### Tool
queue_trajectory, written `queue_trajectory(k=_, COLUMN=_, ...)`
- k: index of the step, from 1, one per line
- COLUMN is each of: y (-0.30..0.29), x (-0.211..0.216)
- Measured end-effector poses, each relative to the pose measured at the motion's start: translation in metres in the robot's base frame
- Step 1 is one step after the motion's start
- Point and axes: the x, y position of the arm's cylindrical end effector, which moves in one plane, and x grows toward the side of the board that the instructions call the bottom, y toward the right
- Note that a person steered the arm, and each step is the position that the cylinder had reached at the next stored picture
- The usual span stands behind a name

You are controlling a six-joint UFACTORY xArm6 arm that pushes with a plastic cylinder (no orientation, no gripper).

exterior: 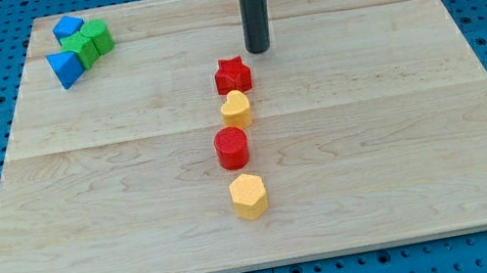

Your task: Place the blue triangle above the red star

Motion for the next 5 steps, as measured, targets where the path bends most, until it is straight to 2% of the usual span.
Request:
queue_trajectory(k=1, y=-0.089, x=0.008)
queue_trajectory(k=2, y=-0.231, x=0.07)
queue_trajectory(k=3, y=-0.328, x=0.082)
queue_trajectory(k=4, y=-0.303, x=0.017)
queue_trajectory(k=5, y=-0.222, x=-0.025)
